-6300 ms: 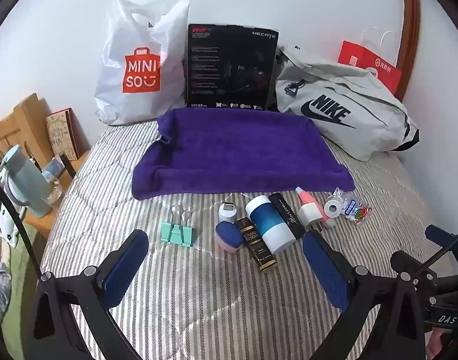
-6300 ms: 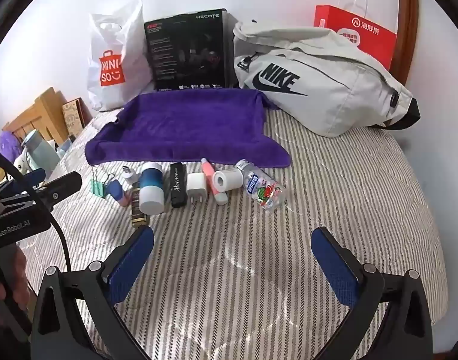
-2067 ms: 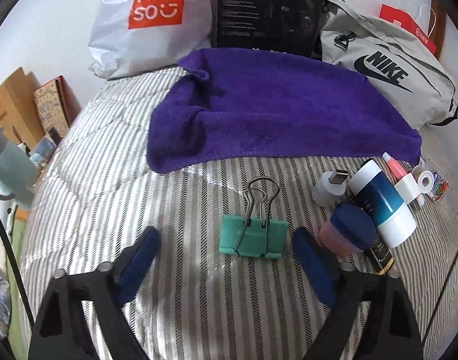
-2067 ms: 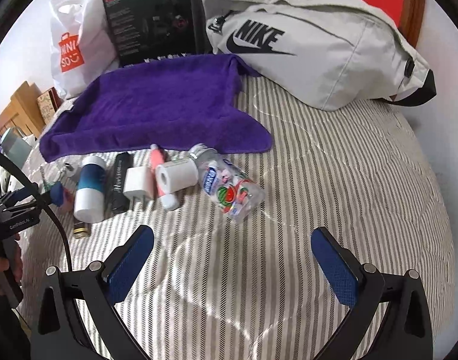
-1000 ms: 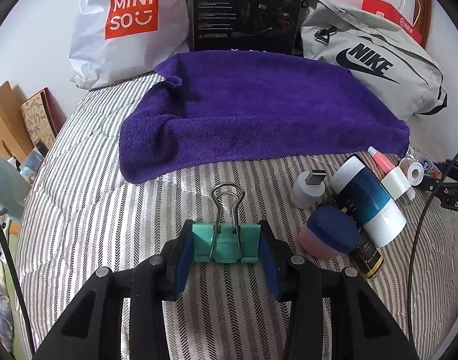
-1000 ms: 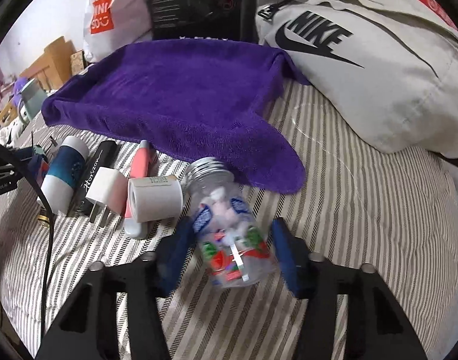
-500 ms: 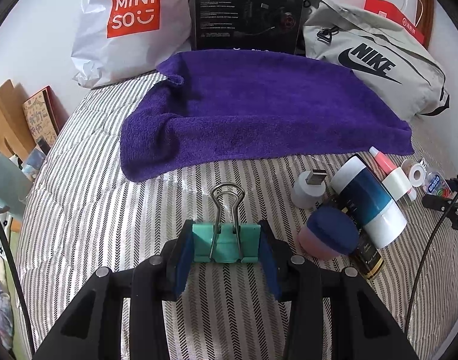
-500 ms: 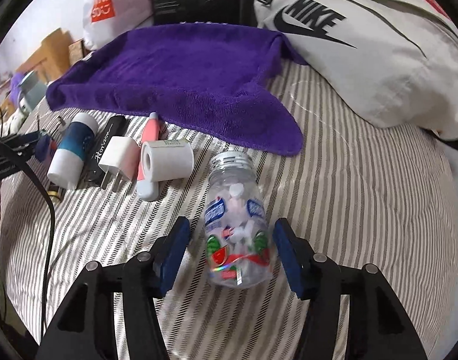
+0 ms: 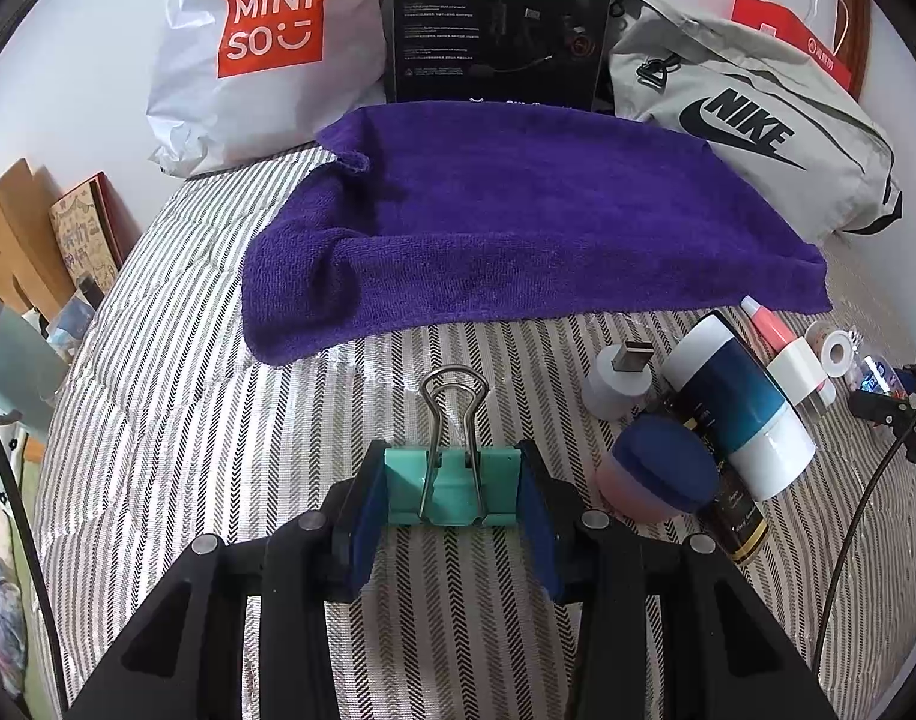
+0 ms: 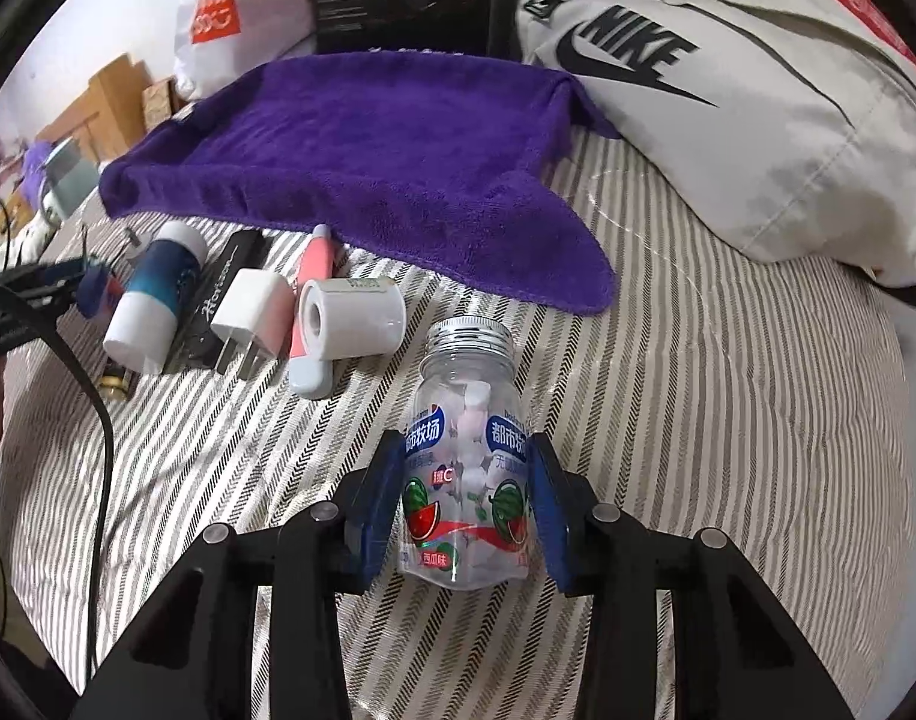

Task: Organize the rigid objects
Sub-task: 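Carry the bottle and clip over the purple towel with both tools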

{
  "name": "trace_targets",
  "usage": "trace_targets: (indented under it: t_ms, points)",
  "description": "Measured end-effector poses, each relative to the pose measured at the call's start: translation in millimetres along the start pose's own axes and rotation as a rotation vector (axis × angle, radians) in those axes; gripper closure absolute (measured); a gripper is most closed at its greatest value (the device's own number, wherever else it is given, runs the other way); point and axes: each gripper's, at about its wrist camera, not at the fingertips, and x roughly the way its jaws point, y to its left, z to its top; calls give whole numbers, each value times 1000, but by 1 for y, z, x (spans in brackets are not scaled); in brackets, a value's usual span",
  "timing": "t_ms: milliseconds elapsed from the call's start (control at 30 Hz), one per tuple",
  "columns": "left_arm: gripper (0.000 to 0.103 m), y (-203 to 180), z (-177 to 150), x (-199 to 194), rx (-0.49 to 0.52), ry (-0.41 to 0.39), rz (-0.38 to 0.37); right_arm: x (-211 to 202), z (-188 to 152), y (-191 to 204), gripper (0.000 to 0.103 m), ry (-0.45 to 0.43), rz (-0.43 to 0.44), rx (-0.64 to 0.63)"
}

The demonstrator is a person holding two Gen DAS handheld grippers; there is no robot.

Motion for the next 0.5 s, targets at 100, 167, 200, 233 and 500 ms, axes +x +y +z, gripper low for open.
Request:
trace_targets:
  t_ms: [100,167,200,233,500]
  points:
    - [64,2,-1,-1,2,1,-10,-2,-1,2,62,10,-14,15]
    - [64,3,0,-2,3,4,-15,-3,-1,1,62,20,-14,30]
    - [64,3,0,-2,2,7,-16,-4,-1,1,62,25,-14,32]
    - [64,3,0,-2,3,11,-16,-5,-2,2,62,29,-18,35]
    - [64,6,3,-11,6,23,-20,-29,2,-5,62,-6,-21,61]
